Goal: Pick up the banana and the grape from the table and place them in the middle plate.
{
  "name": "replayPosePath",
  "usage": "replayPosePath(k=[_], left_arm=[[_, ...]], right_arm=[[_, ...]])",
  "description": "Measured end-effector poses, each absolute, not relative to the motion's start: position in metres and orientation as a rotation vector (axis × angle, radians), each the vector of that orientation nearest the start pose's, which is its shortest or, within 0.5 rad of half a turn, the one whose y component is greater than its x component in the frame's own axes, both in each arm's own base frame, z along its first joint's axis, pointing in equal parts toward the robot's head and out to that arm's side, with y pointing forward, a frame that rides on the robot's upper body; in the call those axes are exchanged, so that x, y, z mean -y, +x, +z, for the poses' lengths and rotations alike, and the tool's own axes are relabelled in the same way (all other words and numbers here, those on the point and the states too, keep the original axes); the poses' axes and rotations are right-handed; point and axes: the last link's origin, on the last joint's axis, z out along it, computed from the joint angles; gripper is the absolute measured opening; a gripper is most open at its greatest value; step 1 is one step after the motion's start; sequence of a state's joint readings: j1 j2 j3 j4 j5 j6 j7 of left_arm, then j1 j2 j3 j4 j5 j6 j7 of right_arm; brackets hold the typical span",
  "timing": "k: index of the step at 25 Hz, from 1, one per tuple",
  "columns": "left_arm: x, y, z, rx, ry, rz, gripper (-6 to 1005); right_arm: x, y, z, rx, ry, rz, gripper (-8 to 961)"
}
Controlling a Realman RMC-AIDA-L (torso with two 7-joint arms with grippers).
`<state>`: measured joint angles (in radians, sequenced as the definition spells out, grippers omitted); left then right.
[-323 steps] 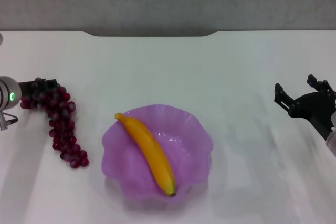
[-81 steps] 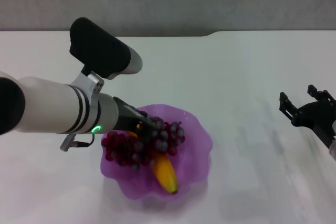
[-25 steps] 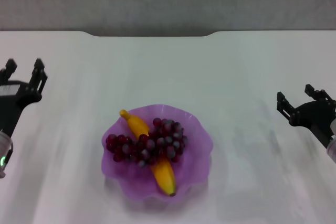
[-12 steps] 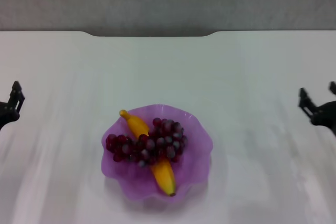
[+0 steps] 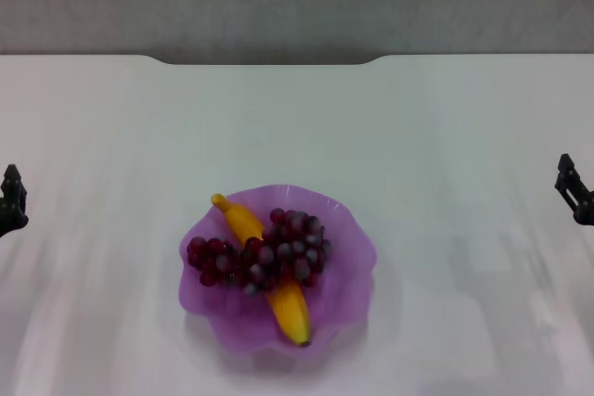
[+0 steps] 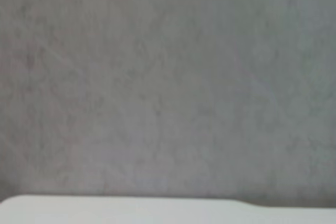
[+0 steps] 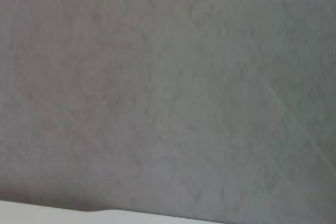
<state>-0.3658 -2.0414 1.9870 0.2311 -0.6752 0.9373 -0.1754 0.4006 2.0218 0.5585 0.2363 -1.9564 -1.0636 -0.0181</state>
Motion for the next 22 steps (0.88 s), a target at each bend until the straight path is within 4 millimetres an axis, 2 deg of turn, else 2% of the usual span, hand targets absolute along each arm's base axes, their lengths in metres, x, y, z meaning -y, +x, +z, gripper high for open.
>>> replayPosePath(k=[3,6,9,11,14,17,22], left_arm=[[-0.3285,-0.375,0.0063,0.757,-1.469,-0.553,486],[-0.3287,-0.3745,0.007,0.758,-1.462,-0.56,282],[-0.3299,-0.3745,0.0092,0.764,-1.445,-0.57,151],[-0.3311,-0.3733,0.0089,0.763,-1.445,-0.573,64],[-0.3318,-0.3721,0.0077,0.762,-1.451,-0.574,157],[-0.3324,-0.3721,0.0076,0.764,-1.451,-0.573,250],[-0.3326,-0.3727,0.0077,0.767,-1.451,-0.57,499]], right_arm=[[-0.3207,0.3539,-0.0152,-0.553,-1.626,0.497,598],[-0.3203,0.3549,-0.015,-0.554,-1.628,0.493,596],[-0.3222,0.3557,-0.0155,-0.559,-1.635,0.481,594],[-0.3241,0.3564,-0.0168,-0.568,-1.644,0.467,549],[-0.3273,0.355,-0.0179,-0.568,-1.653,0.462,481],[-0.3284,0.3533,-0.0185,-0.567,-1.654,0.467,565],[-0.3292,0.3529,-0.0185,-0.576,-1.65,0.474,707]])
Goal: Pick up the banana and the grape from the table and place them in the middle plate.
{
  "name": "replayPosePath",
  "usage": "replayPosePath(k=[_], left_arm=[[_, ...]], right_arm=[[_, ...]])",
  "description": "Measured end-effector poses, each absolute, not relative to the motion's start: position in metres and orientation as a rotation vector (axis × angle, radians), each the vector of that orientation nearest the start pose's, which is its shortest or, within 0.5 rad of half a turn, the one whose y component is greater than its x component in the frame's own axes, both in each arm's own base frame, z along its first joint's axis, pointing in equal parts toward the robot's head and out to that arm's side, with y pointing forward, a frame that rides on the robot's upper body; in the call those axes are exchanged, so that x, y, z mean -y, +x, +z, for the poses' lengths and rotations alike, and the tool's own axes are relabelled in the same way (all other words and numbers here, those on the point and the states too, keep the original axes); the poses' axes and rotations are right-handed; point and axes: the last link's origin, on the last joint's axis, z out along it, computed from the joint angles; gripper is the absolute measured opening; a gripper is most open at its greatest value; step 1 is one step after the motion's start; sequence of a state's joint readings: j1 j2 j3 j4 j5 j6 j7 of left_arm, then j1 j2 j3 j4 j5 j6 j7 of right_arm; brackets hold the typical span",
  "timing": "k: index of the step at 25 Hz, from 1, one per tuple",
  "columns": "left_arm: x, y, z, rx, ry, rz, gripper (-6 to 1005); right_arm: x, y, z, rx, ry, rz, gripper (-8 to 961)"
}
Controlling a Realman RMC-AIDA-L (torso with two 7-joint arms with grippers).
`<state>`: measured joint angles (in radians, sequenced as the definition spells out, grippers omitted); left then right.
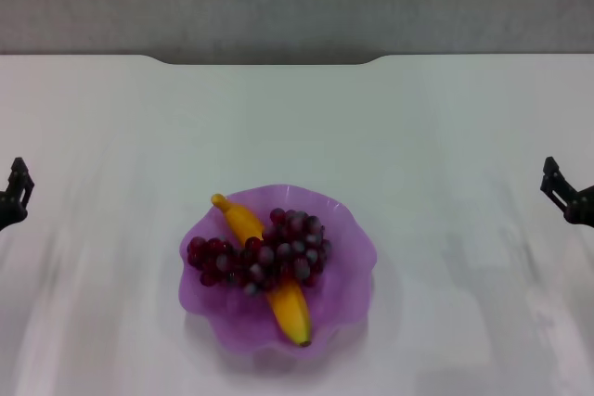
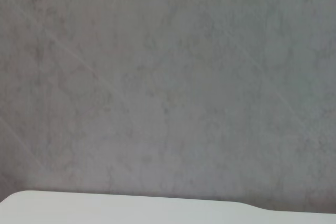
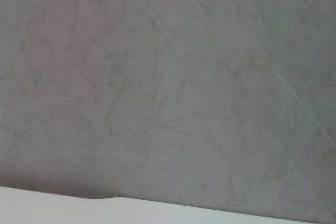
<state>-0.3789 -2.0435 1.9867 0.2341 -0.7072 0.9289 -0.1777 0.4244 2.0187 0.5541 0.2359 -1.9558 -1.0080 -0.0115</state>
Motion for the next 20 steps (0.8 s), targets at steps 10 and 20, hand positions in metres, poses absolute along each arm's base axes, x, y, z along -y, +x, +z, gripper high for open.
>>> replayPosePath(k=[10,20], left_arm=[[-0.3331,-0.3719,0.0083,0.762,-1.45,-0.574,714],[-0.3335,-0.3712,0.009,0.759,-1.446,-0.579,757]], right_arm=[[-0.3334,0.355,-0.0217,-0.613,-1.66,0.446,902],[-0.3339,0.3535,-0.0206,-0.605,-1.655,0.457,905]])
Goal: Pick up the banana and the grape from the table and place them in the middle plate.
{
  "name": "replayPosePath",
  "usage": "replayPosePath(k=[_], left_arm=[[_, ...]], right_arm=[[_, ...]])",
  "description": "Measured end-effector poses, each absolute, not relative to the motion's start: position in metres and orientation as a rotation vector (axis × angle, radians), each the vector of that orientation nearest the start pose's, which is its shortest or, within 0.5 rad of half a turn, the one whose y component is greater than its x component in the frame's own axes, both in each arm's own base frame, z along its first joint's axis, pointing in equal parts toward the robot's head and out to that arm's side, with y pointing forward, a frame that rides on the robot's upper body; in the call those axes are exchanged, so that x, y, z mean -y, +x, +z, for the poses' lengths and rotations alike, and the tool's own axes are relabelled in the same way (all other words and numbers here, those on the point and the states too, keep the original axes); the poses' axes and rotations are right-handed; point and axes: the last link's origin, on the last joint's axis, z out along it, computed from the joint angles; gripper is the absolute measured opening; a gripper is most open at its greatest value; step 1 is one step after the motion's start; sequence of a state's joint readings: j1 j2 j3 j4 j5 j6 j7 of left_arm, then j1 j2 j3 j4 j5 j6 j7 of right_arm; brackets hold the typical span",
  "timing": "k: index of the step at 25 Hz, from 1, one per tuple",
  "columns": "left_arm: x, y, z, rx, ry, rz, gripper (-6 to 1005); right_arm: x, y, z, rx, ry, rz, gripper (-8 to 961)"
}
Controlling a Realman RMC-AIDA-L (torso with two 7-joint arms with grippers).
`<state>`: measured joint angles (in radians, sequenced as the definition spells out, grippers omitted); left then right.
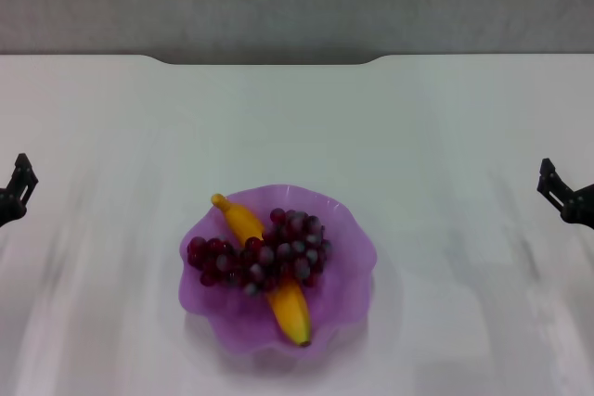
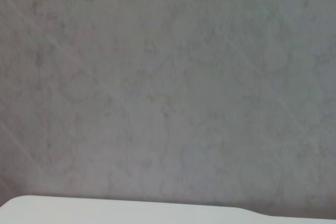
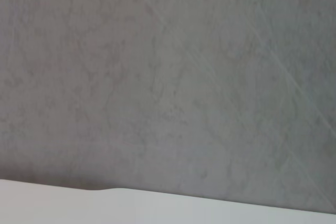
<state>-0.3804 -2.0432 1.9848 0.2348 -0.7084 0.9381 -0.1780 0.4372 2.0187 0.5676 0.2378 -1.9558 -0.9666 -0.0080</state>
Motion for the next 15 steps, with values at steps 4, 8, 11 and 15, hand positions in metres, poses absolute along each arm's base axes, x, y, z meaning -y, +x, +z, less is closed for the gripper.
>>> replayPosePath(k=[4,8,11,15], left_arm=[[-0.3348,-0.3702,0.0088,0.759,-1.448,-0.581,757],[-0.3371,-0.3686,0.0077,0.76,-1.453,-0.581,757],[-0.3373,-0.3683,0.0073,0.76,-1.455,-0.58,757],[-0.3374,-0.3682,0.0071,0.76,-1.456,-0.58,757]], right_arm=[[-0.3339,0.3534,-0.0205,-0.605,-1.654,0.458,906],[-0.3339,0.3533,-0.0204,-0.605,-1.654,0.459,907],[-0.3339,0.3533,-0.0204,-0.605,-1.654,0.459,907],[-0.334,0.3534,-0.0202,-0.606,-1.652,0.46,907]])
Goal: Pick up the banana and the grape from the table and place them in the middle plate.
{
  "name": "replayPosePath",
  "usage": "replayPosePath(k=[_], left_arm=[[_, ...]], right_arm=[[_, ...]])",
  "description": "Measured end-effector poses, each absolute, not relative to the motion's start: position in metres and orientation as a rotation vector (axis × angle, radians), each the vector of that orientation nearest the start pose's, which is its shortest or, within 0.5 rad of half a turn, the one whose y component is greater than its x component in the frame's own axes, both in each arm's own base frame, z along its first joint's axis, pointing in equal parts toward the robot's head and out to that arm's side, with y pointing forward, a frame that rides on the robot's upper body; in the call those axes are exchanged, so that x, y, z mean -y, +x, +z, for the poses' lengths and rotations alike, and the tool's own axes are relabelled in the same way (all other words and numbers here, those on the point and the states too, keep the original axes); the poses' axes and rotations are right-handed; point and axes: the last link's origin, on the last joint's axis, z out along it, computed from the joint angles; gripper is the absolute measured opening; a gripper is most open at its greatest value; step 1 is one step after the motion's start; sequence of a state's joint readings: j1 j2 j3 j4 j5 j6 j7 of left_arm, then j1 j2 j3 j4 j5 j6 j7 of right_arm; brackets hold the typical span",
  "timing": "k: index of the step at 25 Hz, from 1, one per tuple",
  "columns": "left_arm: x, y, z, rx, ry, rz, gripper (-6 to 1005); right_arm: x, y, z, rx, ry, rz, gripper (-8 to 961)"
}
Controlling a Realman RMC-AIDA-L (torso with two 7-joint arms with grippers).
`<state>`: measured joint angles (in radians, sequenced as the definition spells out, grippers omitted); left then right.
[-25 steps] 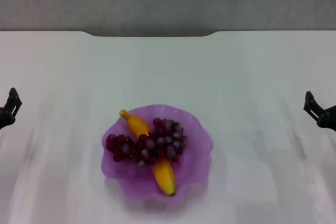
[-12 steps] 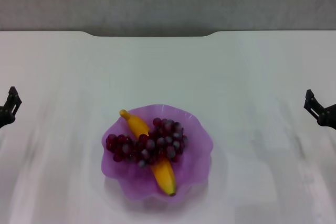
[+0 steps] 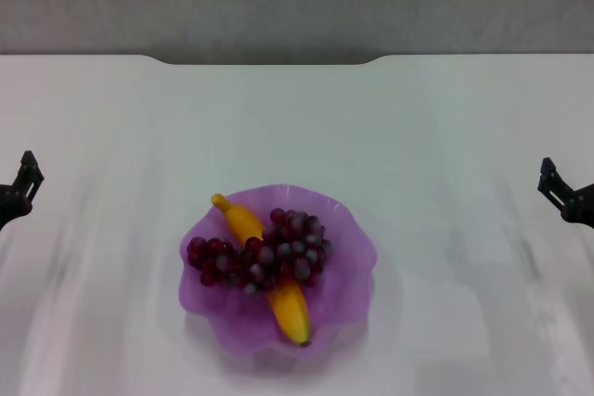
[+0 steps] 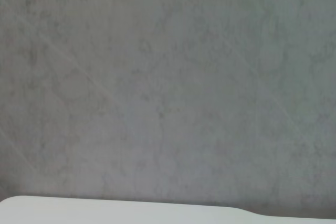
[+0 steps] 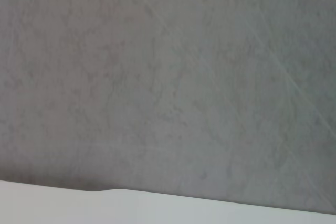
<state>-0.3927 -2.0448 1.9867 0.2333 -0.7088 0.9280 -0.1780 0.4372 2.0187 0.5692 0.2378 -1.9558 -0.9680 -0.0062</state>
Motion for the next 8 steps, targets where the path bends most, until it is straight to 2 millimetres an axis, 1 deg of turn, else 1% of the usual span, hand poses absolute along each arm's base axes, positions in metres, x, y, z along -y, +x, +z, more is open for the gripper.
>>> replayPosePath(k=[8], left_arm=[[-0.3373,-0.3684,0.0068,0.762,-1.457,-0.578,757]], right_arm=[[-0.3351,0.3537,-0.0188,-0.61,-1.643,0.461,907]])
